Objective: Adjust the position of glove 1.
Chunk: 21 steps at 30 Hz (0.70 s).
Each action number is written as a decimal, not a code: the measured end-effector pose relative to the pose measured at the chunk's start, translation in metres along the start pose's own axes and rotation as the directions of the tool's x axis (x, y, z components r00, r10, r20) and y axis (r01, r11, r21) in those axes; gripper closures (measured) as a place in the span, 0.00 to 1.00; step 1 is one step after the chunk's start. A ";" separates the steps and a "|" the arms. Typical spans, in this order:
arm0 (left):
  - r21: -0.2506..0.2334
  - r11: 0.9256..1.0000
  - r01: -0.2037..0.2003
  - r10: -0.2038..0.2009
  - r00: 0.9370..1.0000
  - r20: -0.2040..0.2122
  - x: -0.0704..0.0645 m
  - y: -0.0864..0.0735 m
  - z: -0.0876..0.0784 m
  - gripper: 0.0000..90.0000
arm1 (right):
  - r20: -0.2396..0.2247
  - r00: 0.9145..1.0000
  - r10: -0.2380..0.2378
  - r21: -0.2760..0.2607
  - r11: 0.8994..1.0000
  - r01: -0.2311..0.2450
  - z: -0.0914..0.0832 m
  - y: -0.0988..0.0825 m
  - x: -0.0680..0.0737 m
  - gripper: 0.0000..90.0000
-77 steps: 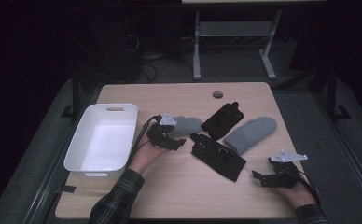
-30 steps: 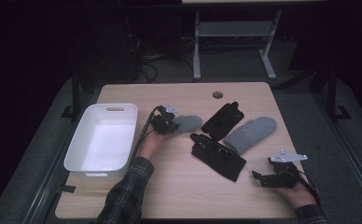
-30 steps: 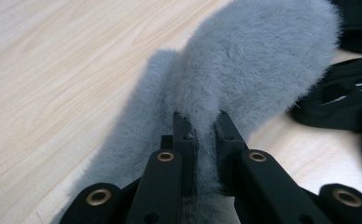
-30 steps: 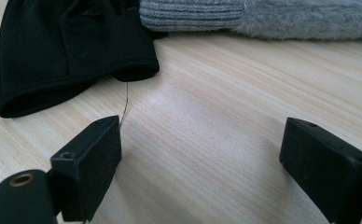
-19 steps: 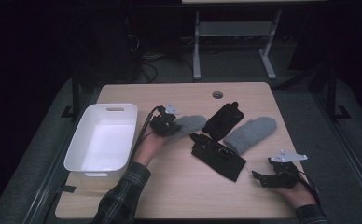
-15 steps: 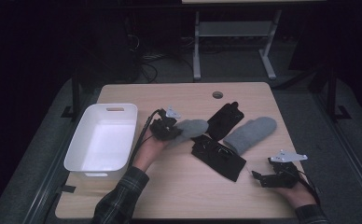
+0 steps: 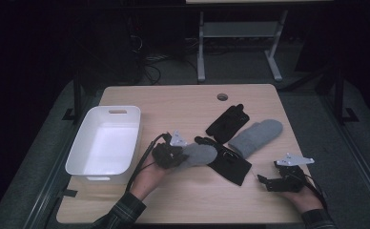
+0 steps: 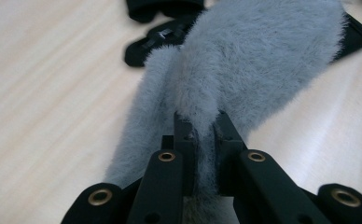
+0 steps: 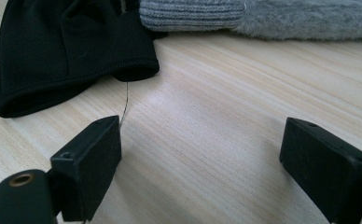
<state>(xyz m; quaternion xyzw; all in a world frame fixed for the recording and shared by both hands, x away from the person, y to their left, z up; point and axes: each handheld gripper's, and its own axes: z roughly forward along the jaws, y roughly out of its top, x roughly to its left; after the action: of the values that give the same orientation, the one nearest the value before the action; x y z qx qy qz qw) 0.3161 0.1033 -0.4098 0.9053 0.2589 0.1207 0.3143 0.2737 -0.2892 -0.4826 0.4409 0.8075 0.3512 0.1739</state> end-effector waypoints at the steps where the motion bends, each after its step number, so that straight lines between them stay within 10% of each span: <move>1: 0.002 1.000 -0.005 0.005 1.000 0.002 -0.003 -0.003 0.001 0.92 | -0.002 1.000 -0.002 0.000 1.000 0.002 0.000 0.000 0.000 0.13; 10: 0.027 1.000 -0.003 0.001 0.997 0.078 -0.019 -0.022 0.012 0.76 | -0.023 1.000 -0.017 0.038 0.999 0.018 -0.003 0.005 0.001 0.18; 16: -0.043 0.999 0.001 0.004 0.994 0.107 -0.014 -0.022 -0.005 0.62 | -0.069 0.997 -0.026 -0.042 0.999 0.023 -0.018 0.017 0.010 0.41; 21: -0.074 0.997 0.037 -0.034 0.998 0.047 -0.005 -0.032 -0.026 0.78 | -0.204 0.976 -0.075 -0.068 0.996 0.062 -0.021 0.035 0.039 0.78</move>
<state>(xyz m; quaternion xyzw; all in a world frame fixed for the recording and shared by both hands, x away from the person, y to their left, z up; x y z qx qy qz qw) 0.2892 0.1352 -0.4107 0.8907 0.2630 0.1039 0.3558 0.2611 -0.2526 -0.4416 0.3685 0.8247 0.4134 0.1147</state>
